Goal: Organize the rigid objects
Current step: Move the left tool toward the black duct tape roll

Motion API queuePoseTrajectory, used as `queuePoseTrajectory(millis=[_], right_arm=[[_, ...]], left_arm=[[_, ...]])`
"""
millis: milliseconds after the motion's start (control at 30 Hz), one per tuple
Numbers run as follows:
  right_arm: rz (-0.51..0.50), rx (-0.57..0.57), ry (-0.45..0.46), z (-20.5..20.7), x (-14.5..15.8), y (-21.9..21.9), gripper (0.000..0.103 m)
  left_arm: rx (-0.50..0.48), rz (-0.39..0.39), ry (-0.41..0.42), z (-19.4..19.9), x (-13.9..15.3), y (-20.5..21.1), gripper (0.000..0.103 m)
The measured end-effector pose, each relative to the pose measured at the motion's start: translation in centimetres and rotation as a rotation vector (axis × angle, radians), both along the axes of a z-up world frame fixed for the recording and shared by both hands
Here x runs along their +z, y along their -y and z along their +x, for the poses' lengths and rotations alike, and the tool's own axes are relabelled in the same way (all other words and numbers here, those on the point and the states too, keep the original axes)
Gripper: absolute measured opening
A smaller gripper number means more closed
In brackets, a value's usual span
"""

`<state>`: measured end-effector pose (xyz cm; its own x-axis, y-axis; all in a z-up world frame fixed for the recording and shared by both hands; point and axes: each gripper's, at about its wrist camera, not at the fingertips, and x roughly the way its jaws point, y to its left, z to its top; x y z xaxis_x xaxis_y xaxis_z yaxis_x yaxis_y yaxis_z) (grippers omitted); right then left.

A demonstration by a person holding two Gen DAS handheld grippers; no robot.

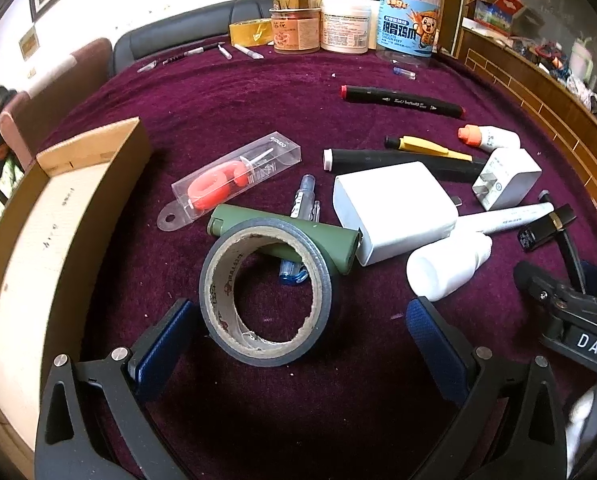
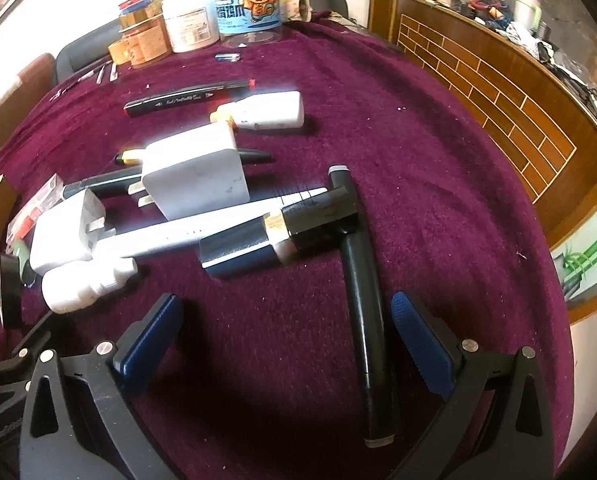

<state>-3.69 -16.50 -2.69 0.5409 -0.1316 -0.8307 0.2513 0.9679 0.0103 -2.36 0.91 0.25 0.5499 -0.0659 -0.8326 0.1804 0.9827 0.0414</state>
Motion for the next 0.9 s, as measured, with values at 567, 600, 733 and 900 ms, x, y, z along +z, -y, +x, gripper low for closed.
queuePoseTrajectory(millis=[567,600,733,900], right_arm=[[0.037,-0.021,0.460,1.8,10.9,2.4,0.103],[0.043,-0.030,0.453,2.4,9.9,2.6,0.103],[0.029,-0.063,0.342,3.9,5.8,3.8,0.099],[0.121,-0.022,0.341,3.9,5.8,4.2,0.099]], left_arm=[[0.029,-0.094,-0.070,0.7,0.6,-1.4,0.094],[0.047,-0.148,-0.090,0.7,1.2,-2.4,0.091],[0.072,-0.187,-0.012,0.5,4.5,-5.9,0.091],[0.089,-0.203,0.050,0.8,5.9,-7.2,0.091]])
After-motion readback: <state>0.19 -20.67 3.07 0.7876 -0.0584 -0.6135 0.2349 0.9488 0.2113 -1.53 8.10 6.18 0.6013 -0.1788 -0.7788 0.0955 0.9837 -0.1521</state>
